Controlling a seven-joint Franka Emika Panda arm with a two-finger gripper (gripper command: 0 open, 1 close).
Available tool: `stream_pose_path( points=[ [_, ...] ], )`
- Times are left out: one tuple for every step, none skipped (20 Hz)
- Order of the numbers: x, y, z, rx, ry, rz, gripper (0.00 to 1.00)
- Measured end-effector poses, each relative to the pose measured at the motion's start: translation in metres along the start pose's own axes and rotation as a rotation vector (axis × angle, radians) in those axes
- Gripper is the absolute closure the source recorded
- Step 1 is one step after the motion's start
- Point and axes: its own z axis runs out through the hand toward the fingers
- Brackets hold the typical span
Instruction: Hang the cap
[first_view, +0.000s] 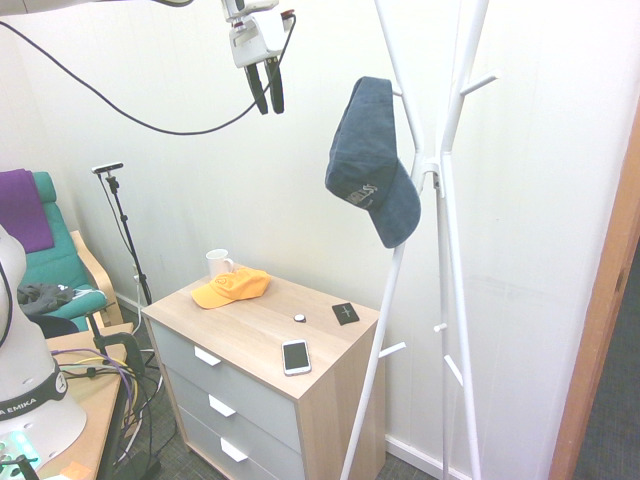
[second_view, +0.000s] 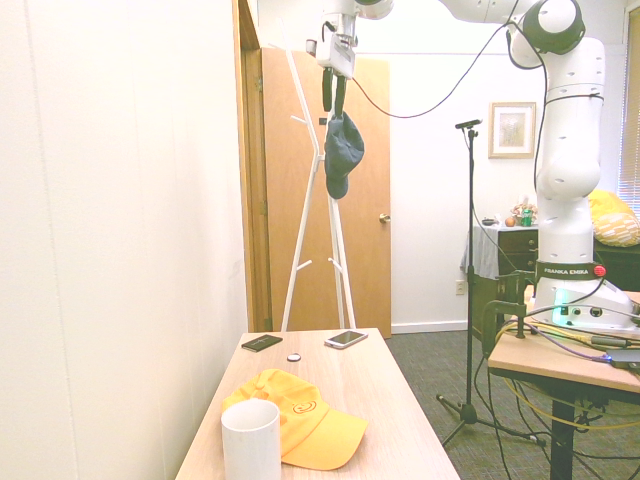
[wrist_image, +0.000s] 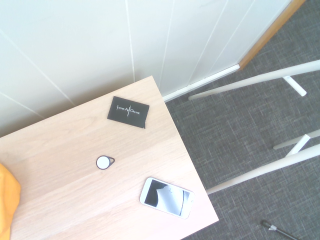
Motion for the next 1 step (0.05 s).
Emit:
stream_pose_path(
  points=[
    [0.0001,-0.0005,0.0011,0.002,0.001,0.0,0.0]
  ],
)
